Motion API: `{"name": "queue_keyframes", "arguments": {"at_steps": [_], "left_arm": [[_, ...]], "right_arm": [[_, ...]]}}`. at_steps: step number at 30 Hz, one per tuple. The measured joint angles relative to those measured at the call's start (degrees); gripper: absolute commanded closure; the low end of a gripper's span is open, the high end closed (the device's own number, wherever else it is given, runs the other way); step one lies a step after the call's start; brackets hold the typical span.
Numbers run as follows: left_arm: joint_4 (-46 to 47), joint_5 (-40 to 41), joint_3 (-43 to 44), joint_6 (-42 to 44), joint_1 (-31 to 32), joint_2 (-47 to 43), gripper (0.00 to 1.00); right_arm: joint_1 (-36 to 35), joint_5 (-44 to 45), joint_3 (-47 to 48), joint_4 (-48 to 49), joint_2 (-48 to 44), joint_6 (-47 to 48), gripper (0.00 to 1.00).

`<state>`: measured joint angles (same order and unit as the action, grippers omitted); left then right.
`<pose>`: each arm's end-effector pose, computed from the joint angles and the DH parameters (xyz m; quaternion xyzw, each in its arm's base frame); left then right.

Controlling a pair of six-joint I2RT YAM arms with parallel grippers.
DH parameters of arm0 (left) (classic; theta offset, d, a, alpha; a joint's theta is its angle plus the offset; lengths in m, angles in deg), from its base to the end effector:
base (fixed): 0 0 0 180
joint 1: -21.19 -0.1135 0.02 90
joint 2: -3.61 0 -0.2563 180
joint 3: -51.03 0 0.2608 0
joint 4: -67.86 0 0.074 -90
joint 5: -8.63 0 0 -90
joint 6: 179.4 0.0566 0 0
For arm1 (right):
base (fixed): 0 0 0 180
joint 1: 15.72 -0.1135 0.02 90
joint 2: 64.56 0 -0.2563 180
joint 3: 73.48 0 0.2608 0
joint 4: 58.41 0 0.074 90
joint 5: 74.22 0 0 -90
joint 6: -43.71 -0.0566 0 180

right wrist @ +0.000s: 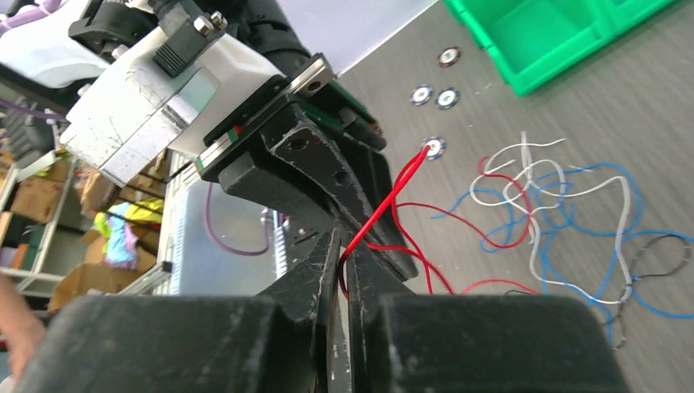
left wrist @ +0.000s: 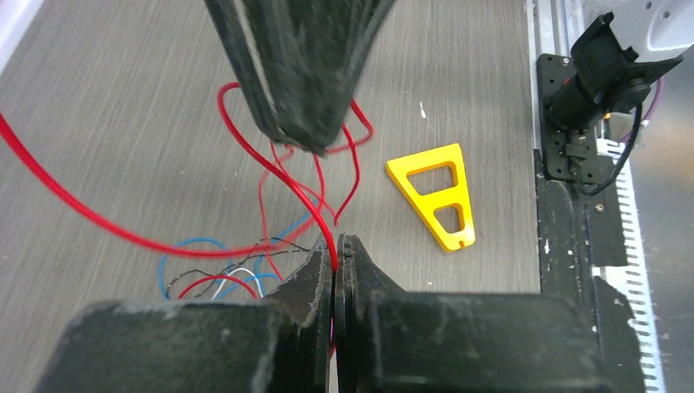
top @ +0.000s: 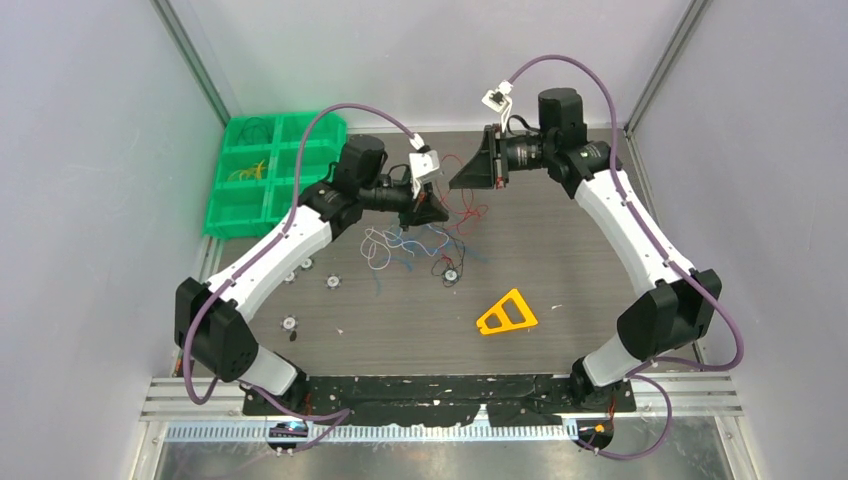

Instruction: Untangle the cables

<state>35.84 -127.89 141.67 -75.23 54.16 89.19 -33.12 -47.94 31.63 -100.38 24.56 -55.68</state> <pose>0.2803 -0.2308 0.3408 0.5024 0.6353 -0.4106 0.4189 0.3244 0.1548 0.3982 -0.3294 0.6989 0.5397 0.3343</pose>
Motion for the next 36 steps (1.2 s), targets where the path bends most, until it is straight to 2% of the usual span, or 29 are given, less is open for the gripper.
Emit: {"name": "queue_keyframes", "arguments": {"at_steps": [4, 13, 16, 22, 29, 36], "left_arm": [[-1.5, 0.4, 1.2, 2.7, -0.2, 0.0, 1.0], [-3.9, -0.6, 2.4, 7.8, -0.9, -0.6, 1.0], [-8.7, -1.7, 2.9, 12.7, -1.2, -1.0, 1.0], [-24.7, -5.6, 6.7, 27.0, -2.3, -1.0, 1.0], [-32.5, -9.5, 15.1, 32.9, -2.4, -1.0, 1.0], [-36.2, -10.5, 16.6, 35.6, -2.4, 0.3, 1.0]], "right_arm": [[-0.8, -3.5, -1.9, 3.1, 0.0, -3.5, 0.84], [-0.7, -4.4, -4.3, 5.3, -0.2, -5.6, 0.89], [-0.2, -4.3, -3.6, 5.0, -0.3, -5.6, 0.9], [1.6, -5.2, -1.1, 4.8, -1.1, -5.6, 0.87], [-0.3, -8.0, -2.2, 1.3, -2.2, -2.4, 0.81], [-2.4, -9.6, -3.4, -1.0, -2.5, 0.0, 0.82]]}}
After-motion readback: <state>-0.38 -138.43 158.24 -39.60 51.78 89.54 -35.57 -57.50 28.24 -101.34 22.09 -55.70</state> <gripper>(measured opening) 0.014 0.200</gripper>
